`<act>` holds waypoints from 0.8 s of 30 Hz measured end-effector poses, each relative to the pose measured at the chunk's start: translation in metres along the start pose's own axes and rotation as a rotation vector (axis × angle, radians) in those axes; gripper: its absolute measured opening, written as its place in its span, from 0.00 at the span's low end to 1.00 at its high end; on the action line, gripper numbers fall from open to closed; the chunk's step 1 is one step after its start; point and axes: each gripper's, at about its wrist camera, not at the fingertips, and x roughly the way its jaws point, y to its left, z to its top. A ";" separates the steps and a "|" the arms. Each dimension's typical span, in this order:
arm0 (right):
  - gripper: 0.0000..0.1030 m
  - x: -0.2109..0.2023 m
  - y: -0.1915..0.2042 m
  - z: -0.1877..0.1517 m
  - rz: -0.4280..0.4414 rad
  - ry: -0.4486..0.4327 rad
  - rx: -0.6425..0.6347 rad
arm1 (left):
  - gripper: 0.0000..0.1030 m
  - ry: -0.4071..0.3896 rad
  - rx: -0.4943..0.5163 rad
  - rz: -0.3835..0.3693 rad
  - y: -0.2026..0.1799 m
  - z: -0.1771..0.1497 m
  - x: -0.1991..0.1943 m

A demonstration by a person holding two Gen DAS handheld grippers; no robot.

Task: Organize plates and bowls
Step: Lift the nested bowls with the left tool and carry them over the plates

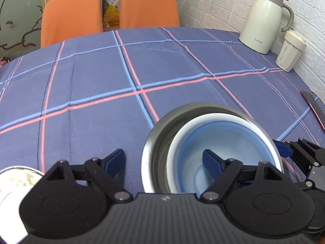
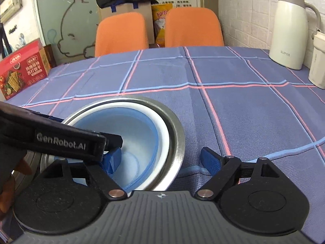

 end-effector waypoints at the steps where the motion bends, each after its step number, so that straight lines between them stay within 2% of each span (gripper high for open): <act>1: 0.70 0.000 0.002 0.001 -0.007 0.004 0.007 | 0.78 -0.004 -0.002 -0.001 0.000 0.000 0.000; 2: 0.69 -0.001 0.004 0.000 -0.010 -0.002 0.015 | 0.76 -0.006 -0.003 -0.003 0.000 0.000 0.000; 3: 0.68 -0.002 0.004 -0.001 -0.007 -0.011 0.016 | 0.68 -0.006 -0.006 -0.014 0.000 0.000 -0.001; 4: 0.67 -0.002 0.005 -0.001 -0.004 -0.016 0.011 | 0.54 -0.002 -0.008 -0.036 -0.001 0.000 -0.003; 6: 0.65 -0.003 0.008 -0.001 -0.007 -0.022 0.002 | 0.40 0.009 -0.006 -0.072 -0.005 0.002 -0.005; 9: 0.63 -0.007 0.016 0.000 -0.023 -0.033 -0.032 | 0.40 0.020 -0.025 -0.075 -0.004 0.004 -0.004; 12: 0.64 -0.012 0.026 0.001 0.005 -0.032 -0.051 | 0.33 0.022 -0.028 -0.049 -0.005 0.005 -0.007; 16: 0.64 -0.014 0.023 0.002 0.047 -0.021 -0.006 | 0.31 0.026 -0.067 -0.060 0.003 0.004 -0.011; 24: 0.67 -0.022 0.029 0.005 0.030 -0.033 0.002 | 0.31 0.009 -0.055 -0.048 -0.003 0.005 -0.020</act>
